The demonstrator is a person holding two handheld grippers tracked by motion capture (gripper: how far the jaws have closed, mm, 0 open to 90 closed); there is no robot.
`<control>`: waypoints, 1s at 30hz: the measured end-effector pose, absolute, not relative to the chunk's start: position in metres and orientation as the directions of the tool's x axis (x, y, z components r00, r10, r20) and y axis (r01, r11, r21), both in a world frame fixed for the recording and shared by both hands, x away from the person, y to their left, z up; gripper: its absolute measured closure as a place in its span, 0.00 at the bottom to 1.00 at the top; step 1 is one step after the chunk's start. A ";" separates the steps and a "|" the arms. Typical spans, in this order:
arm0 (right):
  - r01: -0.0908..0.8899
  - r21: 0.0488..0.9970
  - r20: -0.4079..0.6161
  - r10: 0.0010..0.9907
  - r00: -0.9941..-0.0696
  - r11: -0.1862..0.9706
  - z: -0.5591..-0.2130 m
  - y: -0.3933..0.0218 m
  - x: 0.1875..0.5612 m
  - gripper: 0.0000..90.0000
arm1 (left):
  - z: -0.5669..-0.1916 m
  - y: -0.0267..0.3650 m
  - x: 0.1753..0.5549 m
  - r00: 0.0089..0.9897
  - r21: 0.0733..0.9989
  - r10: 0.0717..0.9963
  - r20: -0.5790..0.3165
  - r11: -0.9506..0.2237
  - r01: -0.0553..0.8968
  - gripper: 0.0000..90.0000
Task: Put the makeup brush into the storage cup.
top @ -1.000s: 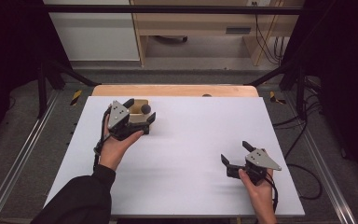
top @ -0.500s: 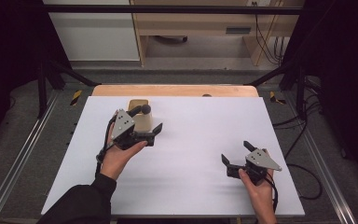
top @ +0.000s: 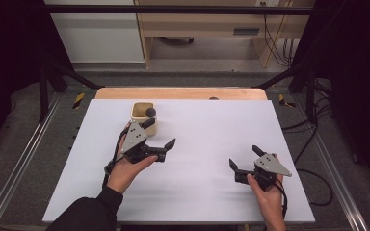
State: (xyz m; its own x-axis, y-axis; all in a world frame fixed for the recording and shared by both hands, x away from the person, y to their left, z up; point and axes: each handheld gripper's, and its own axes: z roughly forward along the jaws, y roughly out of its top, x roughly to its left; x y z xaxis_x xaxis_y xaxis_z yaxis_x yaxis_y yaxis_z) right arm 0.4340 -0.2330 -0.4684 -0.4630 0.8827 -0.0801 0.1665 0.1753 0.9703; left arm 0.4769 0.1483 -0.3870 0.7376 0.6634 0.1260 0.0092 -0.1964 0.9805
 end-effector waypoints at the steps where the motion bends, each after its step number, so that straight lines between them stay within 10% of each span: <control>1: 0.165 0.970 -0.082 0.882 -0.464 0.177 -0.468 -0.233 0.434 0.04 | -0.388 0.148 0.476 0.739 0.979 0.661 0.130 -0.202 0.008 0.05; 30: 0.147 0.974 -0.083 0.875 -0.476 0.173 -0.463 -0.233 0.431 0.05 | -0.430 0.183 0.441 0.754 0.980 0.644 0.131 -0.200 0.000 0.04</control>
State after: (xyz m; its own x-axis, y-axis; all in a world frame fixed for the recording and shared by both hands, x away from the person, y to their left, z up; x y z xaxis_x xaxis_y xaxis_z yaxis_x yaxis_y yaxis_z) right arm 0.4313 -0.2326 -0.4635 -0.4761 0.8754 -0.0832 0.1475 0.1728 0.9739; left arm 0.4405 0.1829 -0.4302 0.7538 0.6439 0.1314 0.0000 -0.2000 0.9798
